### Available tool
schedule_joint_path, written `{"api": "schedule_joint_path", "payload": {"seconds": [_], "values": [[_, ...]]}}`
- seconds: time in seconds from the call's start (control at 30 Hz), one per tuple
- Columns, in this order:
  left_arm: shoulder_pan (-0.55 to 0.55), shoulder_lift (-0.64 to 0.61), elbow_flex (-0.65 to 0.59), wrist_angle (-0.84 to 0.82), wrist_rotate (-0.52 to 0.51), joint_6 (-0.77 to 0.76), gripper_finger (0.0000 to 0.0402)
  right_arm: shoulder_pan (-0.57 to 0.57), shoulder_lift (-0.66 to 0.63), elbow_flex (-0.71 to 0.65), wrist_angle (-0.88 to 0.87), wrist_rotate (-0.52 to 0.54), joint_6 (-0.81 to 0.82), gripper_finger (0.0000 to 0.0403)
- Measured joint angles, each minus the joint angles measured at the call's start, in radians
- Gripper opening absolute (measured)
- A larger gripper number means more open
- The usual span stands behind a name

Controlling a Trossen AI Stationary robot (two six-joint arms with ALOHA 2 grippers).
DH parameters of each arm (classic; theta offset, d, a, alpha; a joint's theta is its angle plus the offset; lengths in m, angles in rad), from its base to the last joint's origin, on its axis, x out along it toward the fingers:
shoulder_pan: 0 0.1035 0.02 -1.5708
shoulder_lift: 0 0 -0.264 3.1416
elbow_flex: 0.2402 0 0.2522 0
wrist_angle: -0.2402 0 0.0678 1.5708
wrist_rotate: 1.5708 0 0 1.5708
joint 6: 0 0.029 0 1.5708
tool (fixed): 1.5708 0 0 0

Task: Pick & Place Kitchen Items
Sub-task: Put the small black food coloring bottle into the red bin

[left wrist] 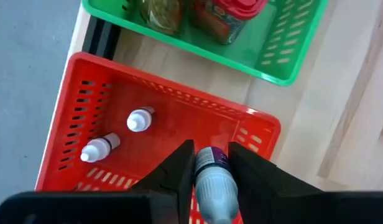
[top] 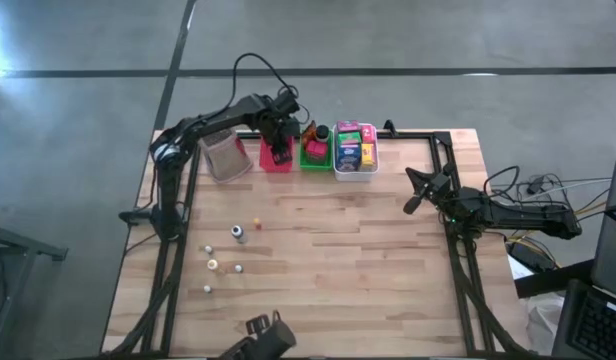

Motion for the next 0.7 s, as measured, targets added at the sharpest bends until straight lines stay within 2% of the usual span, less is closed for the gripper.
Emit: {"api": "schedule_joint_path", "payload": {"seconds": [0.17, 0.43, 0.7], "values": [[0.013, -0.001, -0.010, 0.024, 0.000, -0.001, 0.0099, 0.000, 0.000, 0.000, 0.000, 0.000, 0.000, 0.0008], [0.013, -0.001, -0.134, 0.122, -0.003, 0.022, 0.0099, 0.000, 0.000, 0.000, 0.000, 0.000, 0.000, 0.0008], [0.023, -0.001, -0.182, 0.209, -0.021, 0.027, 0.0099, 0.000, 0.000, 0.000, 0.000, 0.000, 0.000, 0.0008]]}}
